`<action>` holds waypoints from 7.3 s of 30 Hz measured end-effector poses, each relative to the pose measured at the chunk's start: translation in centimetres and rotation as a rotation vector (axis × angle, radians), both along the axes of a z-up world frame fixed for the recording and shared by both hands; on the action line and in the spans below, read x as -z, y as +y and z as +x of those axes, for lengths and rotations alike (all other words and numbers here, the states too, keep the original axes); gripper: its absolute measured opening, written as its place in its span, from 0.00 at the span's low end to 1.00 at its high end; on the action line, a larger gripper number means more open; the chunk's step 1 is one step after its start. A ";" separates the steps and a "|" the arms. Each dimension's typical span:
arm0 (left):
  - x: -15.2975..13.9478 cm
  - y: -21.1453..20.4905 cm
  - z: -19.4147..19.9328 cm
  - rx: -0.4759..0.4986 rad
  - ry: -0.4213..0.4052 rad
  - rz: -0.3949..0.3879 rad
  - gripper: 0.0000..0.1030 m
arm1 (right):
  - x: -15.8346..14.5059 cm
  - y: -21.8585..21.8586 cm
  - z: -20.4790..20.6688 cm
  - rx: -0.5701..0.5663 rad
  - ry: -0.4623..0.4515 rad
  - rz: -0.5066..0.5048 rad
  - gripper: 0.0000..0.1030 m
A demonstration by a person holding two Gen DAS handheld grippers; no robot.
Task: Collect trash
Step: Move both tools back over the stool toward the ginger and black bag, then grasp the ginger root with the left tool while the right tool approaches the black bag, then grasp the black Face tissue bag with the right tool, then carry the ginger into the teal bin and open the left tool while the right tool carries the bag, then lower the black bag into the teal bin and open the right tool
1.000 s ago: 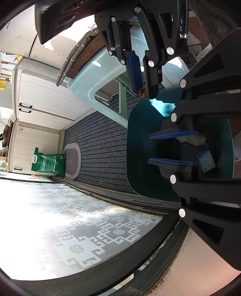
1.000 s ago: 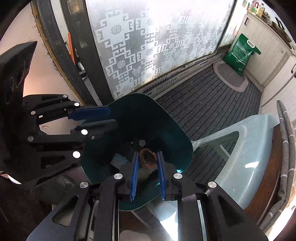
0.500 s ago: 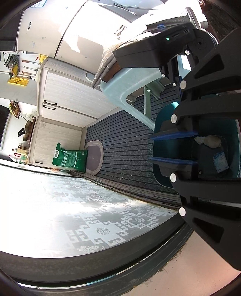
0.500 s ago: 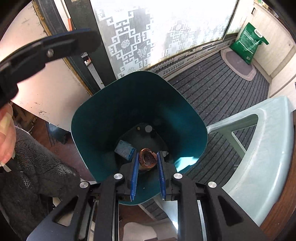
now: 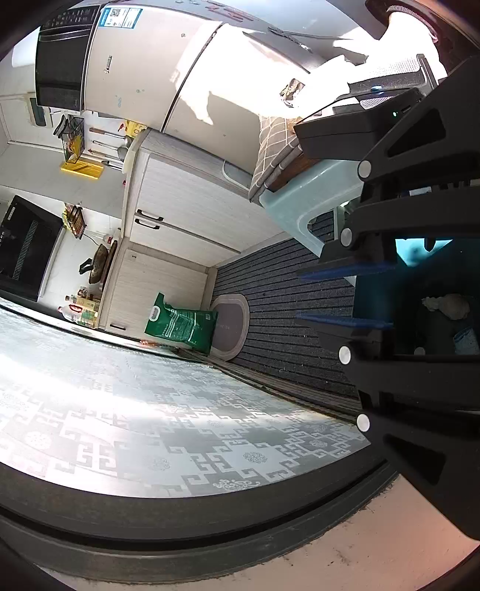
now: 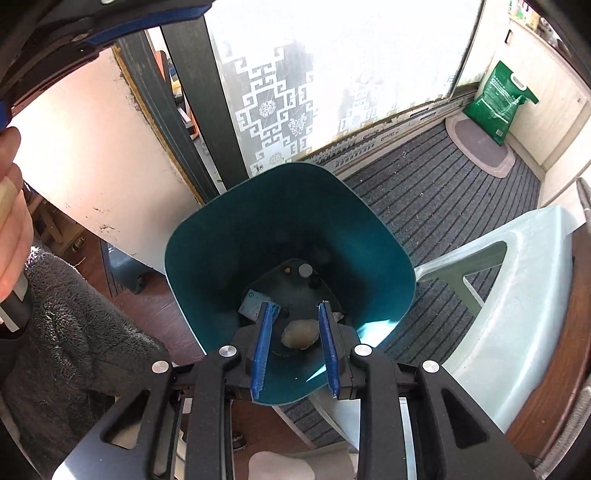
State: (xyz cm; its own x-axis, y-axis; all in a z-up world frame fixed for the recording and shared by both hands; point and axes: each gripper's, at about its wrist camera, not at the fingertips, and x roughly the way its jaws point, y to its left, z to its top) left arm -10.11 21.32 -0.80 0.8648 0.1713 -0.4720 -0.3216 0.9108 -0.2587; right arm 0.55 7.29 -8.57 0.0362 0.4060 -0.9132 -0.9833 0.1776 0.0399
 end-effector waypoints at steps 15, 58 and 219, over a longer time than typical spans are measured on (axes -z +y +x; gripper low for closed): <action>-2.3 -3.7 3.0 0.065 -0.049 0.003 0.19 | -10.6 -7.6 2.6 0.125 -0.113 0.280 0.25; 3.1 -21.7 23.6 0.249 0.234 0.053 0.64 | -7.6 -30.9 17.1 0.549 -0.241 0.303 0.89; 3.9 1.3 -0.2 0.012 0.141 -0.073 0.25 | 4.6 2.9 -0.6 -0.061 -0.055 -0.139 0.72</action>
State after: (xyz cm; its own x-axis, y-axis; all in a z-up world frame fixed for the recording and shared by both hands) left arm -10.32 22.63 -4.75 0.7908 0.1223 -0.5997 -0.3488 0.8952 -0.2774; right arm -0.01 10.22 -13.21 0.0672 0.2784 -0.9581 -0.9925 0.1174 -0.0355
